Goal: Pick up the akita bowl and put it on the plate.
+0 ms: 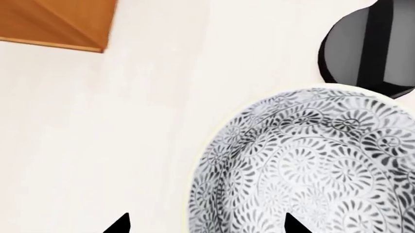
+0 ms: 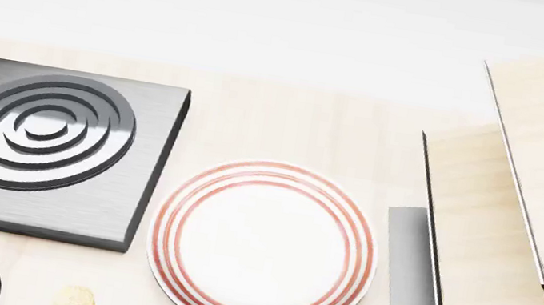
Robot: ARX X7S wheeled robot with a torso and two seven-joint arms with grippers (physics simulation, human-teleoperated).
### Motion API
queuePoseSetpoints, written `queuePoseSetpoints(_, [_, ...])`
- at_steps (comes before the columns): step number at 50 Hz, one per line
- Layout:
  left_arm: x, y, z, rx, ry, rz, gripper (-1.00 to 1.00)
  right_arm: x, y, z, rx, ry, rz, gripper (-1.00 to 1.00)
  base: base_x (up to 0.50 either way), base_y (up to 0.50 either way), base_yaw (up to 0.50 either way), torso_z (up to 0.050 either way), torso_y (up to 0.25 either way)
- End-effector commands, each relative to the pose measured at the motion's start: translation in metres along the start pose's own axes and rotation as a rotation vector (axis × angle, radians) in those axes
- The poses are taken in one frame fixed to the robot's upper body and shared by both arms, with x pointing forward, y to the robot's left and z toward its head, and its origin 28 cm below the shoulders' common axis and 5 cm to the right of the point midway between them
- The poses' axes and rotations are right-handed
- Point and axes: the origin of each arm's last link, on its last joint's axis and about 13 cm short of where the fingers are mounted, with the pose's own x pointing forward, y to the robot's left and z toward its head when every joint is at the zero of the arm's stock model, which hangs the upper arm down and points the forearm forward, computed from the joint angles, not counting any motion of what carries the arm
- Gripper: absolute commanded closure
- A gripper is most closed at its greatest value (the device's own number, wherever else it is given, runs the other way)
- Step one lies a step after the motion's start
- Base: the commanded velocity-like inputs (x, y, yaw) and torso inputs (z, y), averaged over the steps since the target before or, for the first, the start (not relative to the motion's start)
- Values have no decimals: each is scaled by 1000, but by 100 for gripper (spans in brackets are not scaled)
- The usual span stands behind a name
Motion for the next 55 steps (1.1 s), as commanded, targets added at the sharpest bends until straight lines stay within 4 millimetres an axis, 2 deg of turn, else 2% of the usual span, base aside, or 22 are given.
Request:
queuePoseSetpoints(1, [8,-7,1,17,6,-3,-100,0,0,-1,2,0,1,-100,0,0,0,0,0])
queuePoseSetpoints(27, [44,-12,-4,12,84,-13,-100,0,0,0,-2,-1,-3,-100,0,0,0,0,0])
queuePoseSetpoints(46, [61,-17,-5,25,119,-11,-100,0,0,-1,-2,1,-5,-100,0,0,0,0,0])
queuePoseSetpoints(47, [63,-17,-6,30,123,-6,100,0,0,-1,-2,1,-6,-100,0,0,0,0,0])
queuePoseSetpoints(55, [65,-18,-6,34,125,-1,100,-1,0,-1,0,0,-7,-100,1,0,-2,0,0])
